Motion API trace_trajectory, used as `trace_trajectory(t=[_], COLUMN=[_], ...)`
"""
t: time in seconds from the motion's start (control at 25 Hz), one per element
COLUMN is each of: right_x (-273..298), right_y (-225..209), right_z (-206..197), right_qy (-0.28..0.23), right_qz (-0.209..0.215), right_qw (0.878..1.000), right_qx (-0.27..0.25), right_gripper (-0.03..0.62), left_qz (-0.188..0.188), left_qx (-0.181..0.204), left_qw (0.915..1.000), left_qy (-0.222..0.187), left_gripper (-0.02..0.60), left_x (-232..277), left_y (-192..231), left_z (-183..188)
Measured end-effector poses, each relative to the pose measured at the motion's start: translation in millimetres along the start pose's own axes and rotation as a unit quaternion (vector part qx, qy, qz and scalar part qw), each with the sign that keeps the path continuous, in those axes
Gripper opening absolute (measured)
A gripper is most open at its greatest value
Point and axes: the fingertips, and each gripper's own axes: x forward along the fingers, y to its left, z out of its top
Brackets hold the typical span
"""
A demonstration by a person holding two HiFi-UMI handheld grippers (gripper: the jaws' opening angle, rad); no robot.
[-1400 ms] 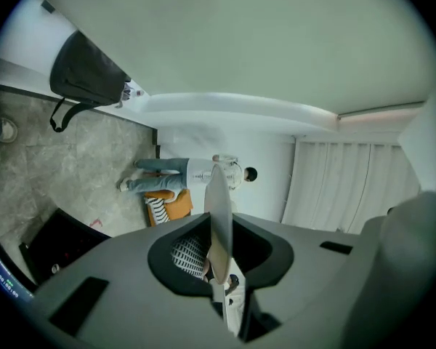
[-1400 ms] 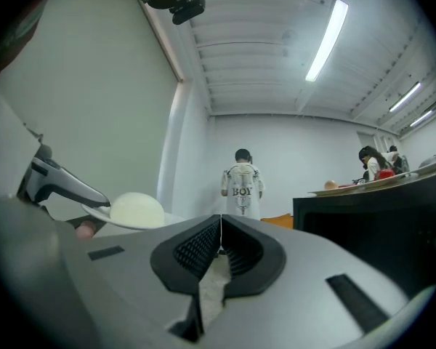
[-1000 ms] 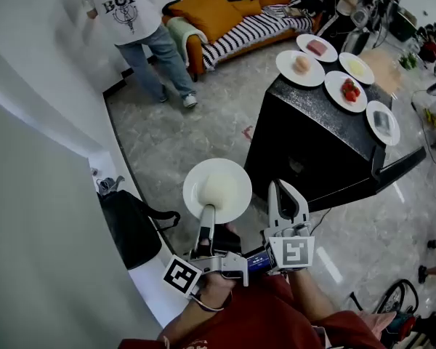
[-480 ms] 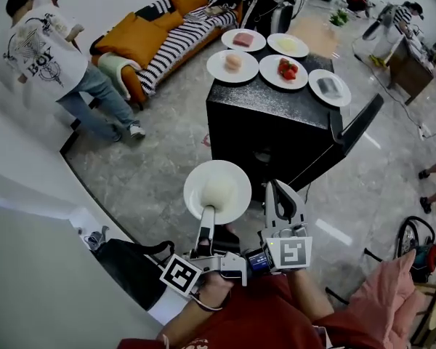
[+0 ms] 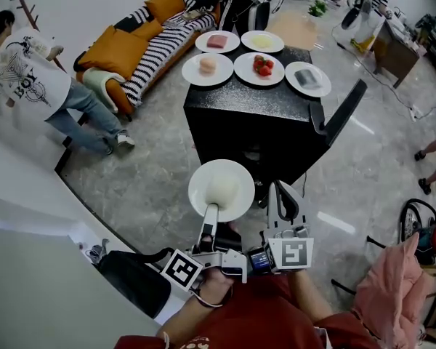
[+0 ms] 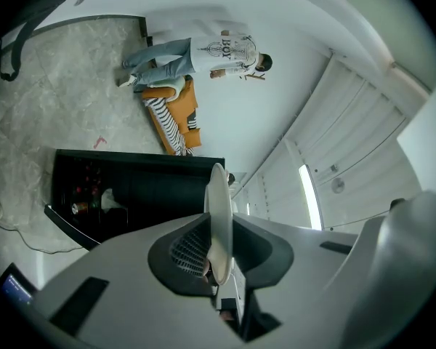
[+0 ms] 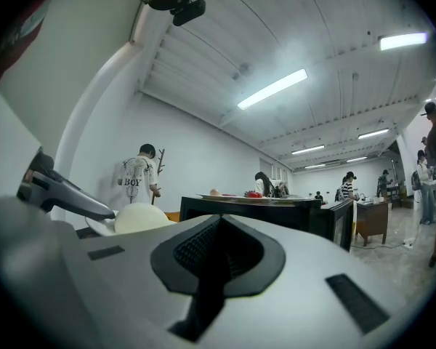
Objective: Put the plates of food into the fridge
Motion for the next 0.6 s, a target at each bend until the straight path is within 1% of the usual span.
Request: trace_trajectory(t=[0.12,0.24,0.4,0.48,0.6], right_x=[0,3,6,8,10], right_y=[-7,-16,-31,-34,-38], right_z=[-4,-3,-11,-11,-11], right_qy=[-0.007,-0.014,0.0,-0.012,-0.02], right_qz=[0.005,0.008,0.009,0.018,0.027], right_qw=[1.0,1.0,1.0,1.0,0.999], right_qx=[0.006,0.011,0.017,0.022,0.027], right_gripper=[0.012,0.012,0.012,0.012,0.012], left_qz=[0.003,-0.003,-0.011,-0.015,-0.008], left_qx=[-0.002,-0.001,0.004,0.008,0.015], left_qw=[1.0,1.0,0.9999,0.9998,0.9996], left_qy=[0.0,-0.002,-0.008,-0.012,-0.021], left_gripper=[0.063,0.062,0.062,0.062,0.062], left_x=[5,11,20,23,26], left_y=[4,5,2,2,7], left_z=[-8,-14,-20,-25,-32])
